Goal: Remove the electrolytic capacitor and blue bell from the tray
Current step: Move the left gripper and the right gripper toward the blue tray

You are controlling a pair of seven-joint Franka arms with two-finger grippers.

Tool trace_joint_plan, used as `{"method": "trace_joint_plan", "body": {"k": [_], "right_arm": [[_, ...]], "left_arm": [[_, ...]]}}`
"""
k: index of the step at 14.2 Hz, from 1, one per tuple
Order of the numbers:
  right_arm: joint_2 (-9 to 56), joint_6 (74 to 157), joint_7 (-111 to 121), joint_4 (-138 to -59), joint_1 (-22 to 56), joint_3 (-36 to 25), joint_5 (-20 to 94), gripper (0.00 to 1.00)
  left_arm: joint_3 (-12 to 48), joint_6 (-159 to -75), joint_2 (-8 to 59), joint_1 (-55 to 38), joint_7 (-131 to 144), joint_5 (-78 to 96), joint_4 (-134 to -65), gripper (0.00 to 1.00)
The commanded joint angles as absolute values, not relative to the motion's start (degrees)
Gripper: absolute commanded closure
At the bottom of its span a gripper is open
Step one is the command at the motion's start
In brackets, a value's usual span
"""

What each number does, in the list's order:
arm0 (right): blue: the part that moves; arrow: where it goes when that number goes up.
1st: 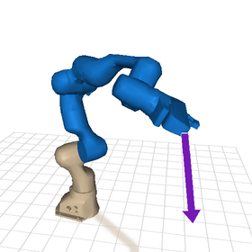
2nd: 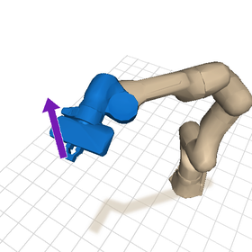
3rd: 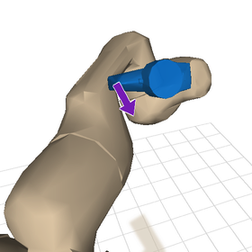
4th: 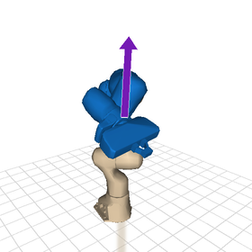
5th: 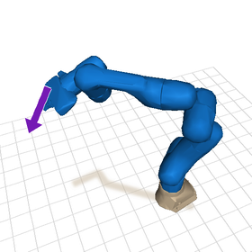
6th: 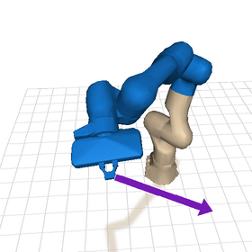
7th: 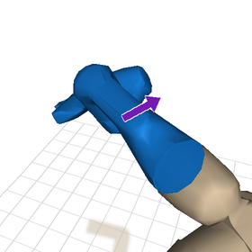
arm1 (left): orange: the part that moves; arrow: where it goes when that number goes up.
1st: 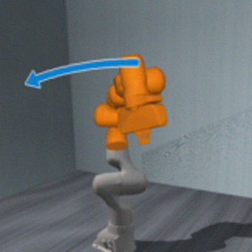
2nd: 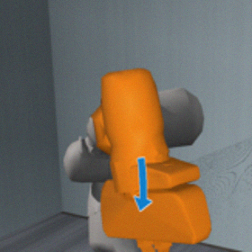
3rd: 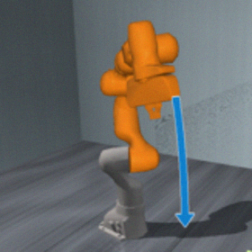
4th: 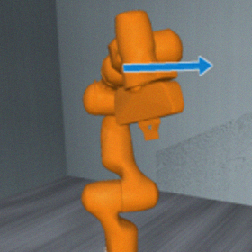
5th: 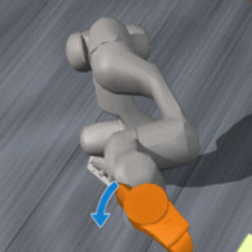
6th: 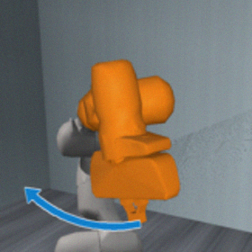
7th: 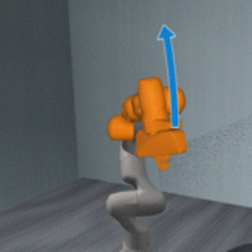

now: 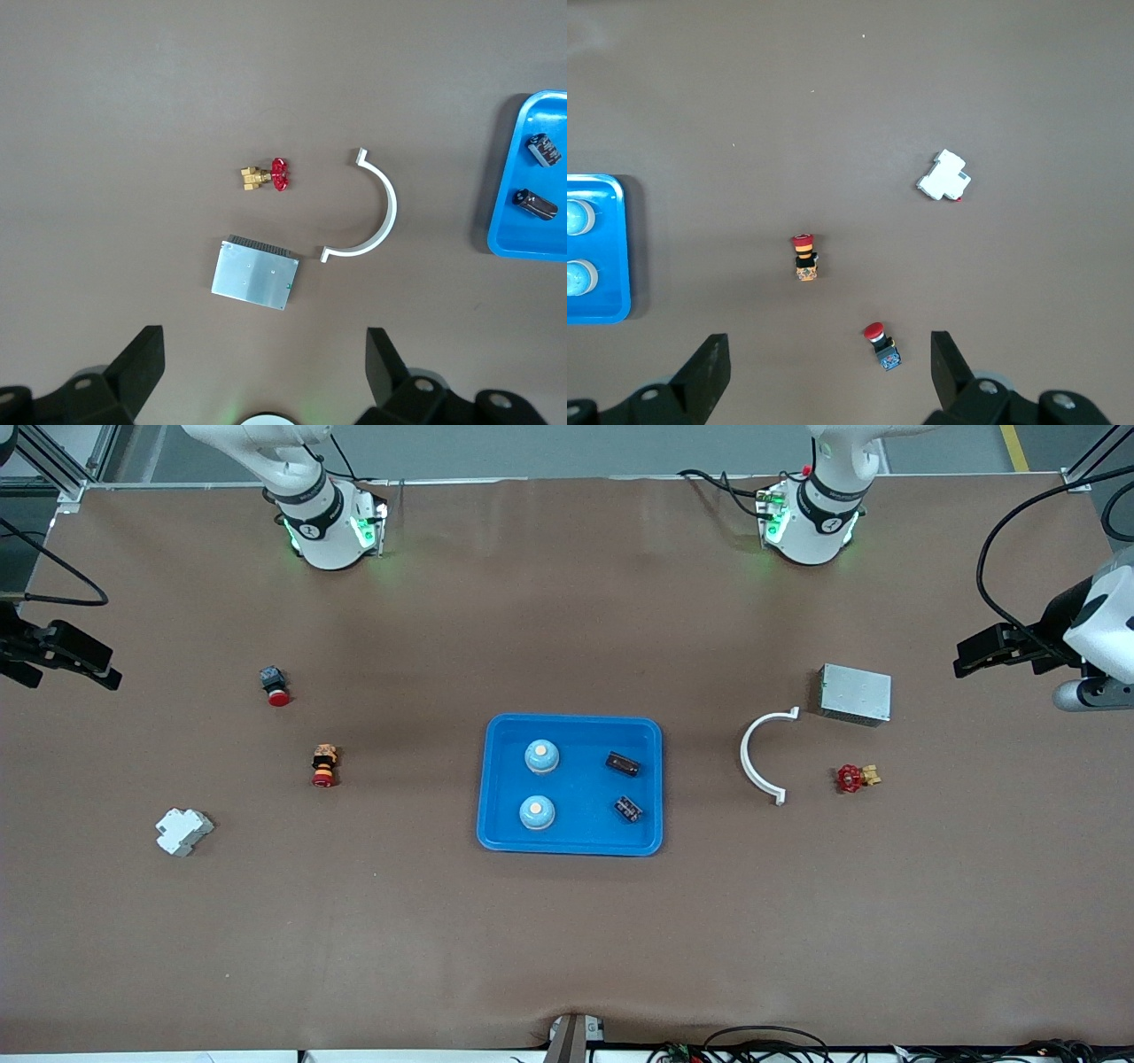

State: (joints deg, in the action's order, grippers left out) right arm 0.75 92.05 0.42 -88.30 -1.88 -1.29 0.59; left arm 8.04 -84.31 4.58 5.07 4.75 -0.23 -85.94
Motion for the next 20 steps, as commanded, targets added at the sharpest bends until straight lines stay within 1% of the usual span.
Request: {"method": "trace_joint_plan", "body": {"k": [1, 6, 10, 13, 15, 17, 20], "right_arm": [[0.09, 92.64, -0.26, -89.21, -1.85, -1.05, 0.18, 0.00], [0.09, 92.99, -0.35, -89.91, -1.85, -1.05, 0.26, 0.00], [0.09, 98.07, -0.79, -95.97, -1.93, -1.05, 0.62, 0.00], [0.26, 103.25, -0.70, -100.88, -1.85, -1.05, 0.62, 0.00], [0.35, 108.17, -0.70, -105.10, -1.93, -1.05, 0.62, 0.00], [0.44, 113.88, -0.70, -109.49, -1.93, -1.05, 0.62, 0.00], [2.19, 119.43, -2.01, -113.02, -1.85, -0.97, 0.96, 0.00]], "left_arm": [[8.17, -84.02, 4.66, 5.19, 5.19, 0.70, -85.43, 0.00], [8.17, -84.02, 4.75, 5.19, 5.19, 0.70, -85.17, 0.00], [8.17, -84.02, 4.83, 4.83, 5.71, 0.70, -85.17, 0.00], [8.78, -83.41, 4.48, 4.40, 6.15, 0.70, -85.25, 0.00], [9.40, -83.41, 4.13, 4.39, 7.73, 0.70, -85.08, 0.00], [11.50, -82.71, 3.87, 4.39, 8.87, 0.97, -84.99, 0.00], [16.33, -82.71, 3.87, 4.31, 20.35, 0.97, -84.90, 0.00]]}}
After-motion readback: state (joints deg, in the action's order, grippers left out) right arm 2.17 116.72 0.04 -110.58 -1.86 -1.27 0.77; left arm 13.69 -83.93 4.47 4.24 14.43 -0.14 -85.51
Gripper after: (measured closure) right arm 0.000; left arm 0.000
